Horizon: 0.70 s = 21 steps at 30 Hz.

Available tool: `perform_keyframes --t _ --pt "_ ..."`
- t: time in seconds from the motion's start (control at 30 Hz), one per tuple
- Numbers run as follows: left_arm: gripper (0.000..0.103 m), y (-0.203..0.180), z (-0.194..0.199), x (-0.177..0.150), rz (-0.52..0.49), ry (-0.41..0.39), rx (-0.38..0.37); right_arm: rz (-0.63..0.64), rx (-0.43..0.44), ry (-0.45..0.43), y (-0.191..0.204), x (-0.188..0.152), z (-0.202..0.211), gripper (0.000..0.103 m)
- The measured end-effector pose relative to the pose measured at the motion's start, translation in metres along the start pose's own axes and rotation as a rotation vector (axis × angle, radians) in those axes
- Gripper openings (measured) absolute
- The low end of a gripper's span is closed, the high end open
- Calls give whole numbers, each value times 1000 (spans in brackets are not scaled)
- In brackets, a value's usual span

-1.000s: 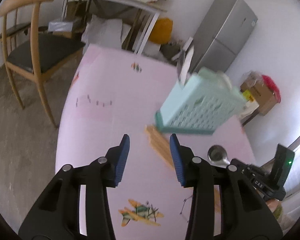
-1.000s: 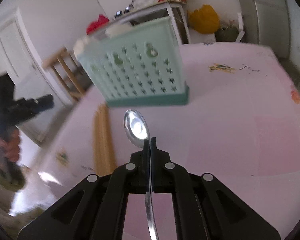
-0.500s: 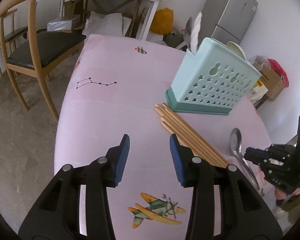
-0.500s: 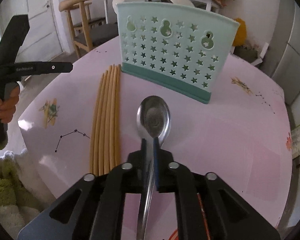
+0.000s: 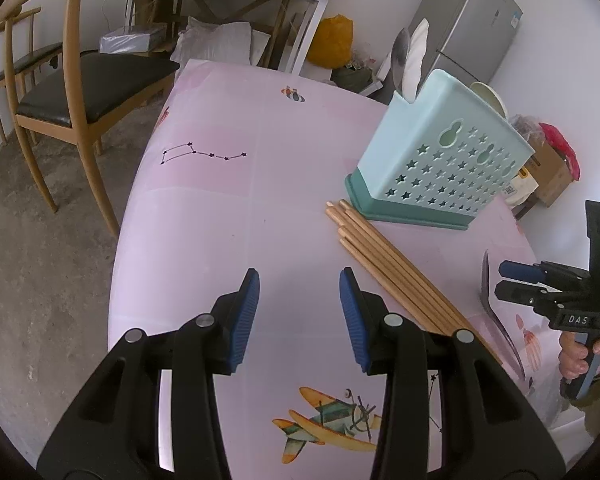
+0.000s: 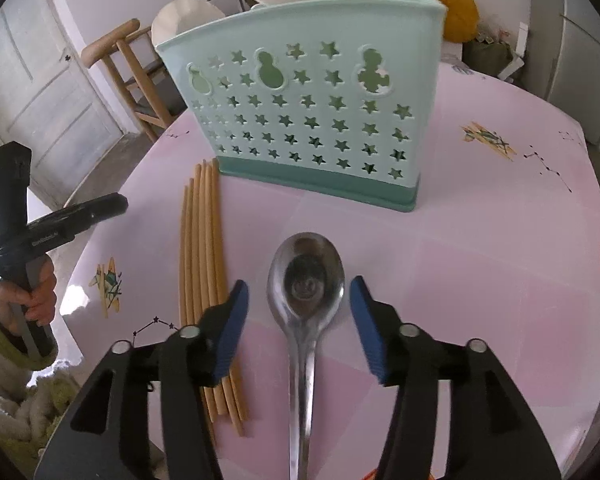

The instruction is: Organize utensils

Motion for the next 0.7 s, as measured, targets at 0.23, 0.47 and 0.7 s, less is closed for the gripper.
perform_keyframes --t 0.23,0.47,0.7 --pt "38 1 -1 -2 8 2 -4 18 47 30 -3 9 -6 57" --pt "38 -1 -2 -6 -2 9 -10 -29 160 -17 -22 16 13 56" --pt "38 -6 -5 -8 -24 13 -15 31 129 18 -18 17 -2 33"
Point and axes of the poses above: each gripper's, at about its wrist camera, not at the fingertips, and z roughly against the way its jaws point, y to its left, x to its top, the point moved 6 cm from there along -z, roughly the way its jaws point, and after that the axes turned 3 degrees about y, right-handed, at the moved point
